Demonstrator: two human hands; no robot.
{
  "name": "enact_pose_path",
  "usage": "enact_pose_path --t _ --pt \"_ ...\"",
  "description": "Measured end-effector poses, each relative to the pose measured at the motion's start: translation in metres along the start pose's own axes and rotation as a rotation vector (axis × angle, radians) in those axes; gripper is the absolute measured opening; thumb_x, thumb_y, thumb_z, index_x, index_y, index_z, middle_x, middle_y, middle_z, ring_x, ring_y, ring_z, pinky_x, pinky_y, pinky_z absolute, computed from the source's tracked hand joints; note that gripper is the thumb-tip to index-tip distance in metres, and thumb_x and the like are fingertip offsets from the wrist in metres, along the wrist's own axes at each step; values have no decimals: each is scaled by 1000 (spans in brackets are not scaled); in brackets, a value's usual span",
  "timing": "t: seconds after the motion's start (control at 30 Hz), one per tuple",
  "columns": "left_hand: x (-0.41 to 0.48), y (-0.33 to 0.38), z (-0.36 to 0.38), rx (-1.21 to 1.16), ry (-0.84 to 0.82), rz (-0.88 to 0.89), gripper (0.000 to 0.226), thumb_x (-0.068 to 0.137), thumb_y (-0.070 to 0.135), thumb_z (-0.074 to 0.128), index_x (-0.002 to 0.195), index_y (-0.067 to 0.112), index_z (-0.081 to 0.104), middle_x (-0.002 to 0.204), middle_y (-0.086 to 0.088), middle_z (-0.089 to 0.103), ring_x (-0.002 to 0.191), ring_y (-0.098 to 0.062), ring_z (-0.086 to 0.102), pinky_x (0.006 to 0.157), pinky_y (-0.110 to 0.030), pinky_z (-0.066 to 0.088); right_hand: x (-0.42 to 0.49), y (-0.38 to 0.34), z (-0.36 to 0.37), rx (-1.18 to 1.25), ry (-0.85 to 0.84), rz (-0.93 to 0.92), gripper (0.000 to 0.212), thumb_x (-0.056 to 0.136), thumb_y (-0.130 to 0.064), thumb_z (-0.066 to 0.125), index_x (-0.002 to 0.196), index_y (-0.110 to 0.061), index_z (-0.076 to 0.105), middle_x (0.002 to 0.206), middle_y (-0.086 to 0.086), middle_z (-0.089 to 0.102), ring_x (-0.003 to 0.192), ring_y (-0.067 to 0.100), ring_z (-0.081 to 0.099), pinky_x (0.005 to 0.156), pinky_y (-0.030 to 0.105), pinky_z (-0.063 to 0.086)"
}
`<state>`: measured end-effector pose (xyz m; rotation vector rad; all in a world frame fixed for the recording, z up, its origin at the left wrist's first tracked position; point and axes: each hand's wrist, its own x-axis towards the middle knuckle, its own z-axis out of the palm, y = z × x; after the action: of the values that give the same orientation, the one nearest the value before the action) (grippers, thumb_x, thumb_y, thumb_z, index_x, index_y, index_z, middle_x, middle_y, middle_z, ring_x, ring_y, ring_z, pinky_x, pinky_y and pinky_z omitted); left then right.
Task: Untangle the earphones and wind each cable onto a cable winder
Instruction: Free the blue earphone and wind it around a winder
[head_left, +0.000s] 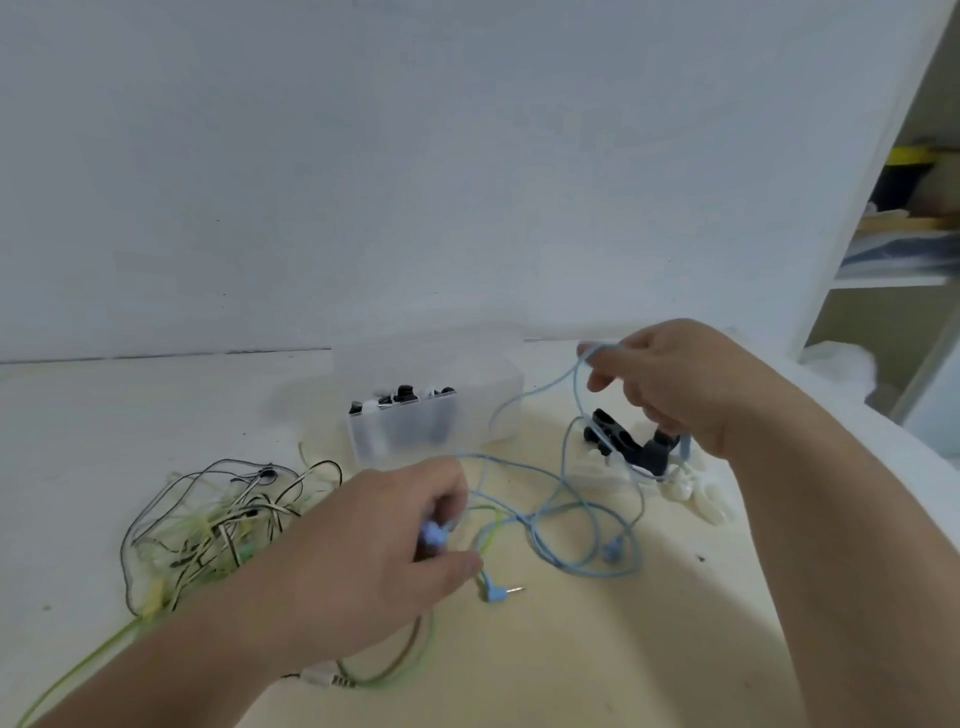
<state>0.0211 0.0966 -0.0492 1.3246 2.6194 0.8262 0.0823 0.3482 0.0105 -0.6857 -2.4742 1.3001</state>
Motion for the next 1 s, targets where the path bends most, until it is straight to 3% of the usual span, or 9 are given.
enact_pose_path --t 0.07,0.17,0.33,0.43,0.5,0.57,0.67,0.8,1.0 --pt "1 -5 -4 52 -3 -56 31 77 44 74 90 42 46 72 16 63 62 -4 55 62 -21 47 -1 0 -1 -247 19 -12 21 84 -34 75 72 -16 72 57 -1 51 45 13 40 46 21 30" --pt "0 -15 -12 109 -81 -174 40 65 57 77 92 45 49 74 21 65 62 0 58 66 -29 51 1 -1 -1 -373 36 7 5 82 -13 75 77 -14 73 61 -1 60 49 12 50 44 18 34" --pt "2 -15 -19 187 1 -267 52 70 76 62 76 24 59 56 16 60 52 -1 51 52 -23 37 4 5 -2 -476 68 13 13 89 -18 68 86 -7 74 60 4 56 53 18 51 44 20 34" --pt "3 -12 -19 175 60 -253 58 83 70 50 68 14 56 45 9 50 44 -8 43 50 -23 35 4 7 2 -566 -23 4 12 88 -19 69 88 -10 76 64 3 60 55 15 51 47 22 36" --pt "3 -13 -18 141 99 -235 53 86 64 53 66 15 56 45 8 47 44 -10 41 49 -23 33 4 7 5 -638 -99 5 10 84 -15 71 92 -12 77 74 6 67 59 15 53 48 21 37" --pt "3 -14 -17 111 132 -226 44 87 58 59 67 18 58 48 6 51 44 -10 41 50 -24 34 4 7 7 -716 -164 6 19 80 -16 74 98 -11 77 83 10 70 66 18 55 53 23 40" --pt "4 -15 -16 102 163 -213 37 87 51 64 67 20 59 56 4 60 48 -10 45 50 -22 35 4 8 10 -758 -248 34 35 74 -19 81 109 -17 74 80 2 66 62 17 57 52 21 41" --pt "4 -13 -16 94 202 -207 32 86 47 66 68 21 60 56 7 60 50 -8 47 50 -21 36 8 11 18 -784 -294 50 48 70 -19 85 115 -26 69 97 -3 69 67 14 62 54 22 45" --pt "5 -12 -17 48 329 -188 26 84 40 70 66 24 62 58 10 61 50 -7 53 49 -22 37 8 9 23 -758 -247 -37 32 70 -8 80 95 -23 65 75 -5 62 48 5 53 42 17 38"
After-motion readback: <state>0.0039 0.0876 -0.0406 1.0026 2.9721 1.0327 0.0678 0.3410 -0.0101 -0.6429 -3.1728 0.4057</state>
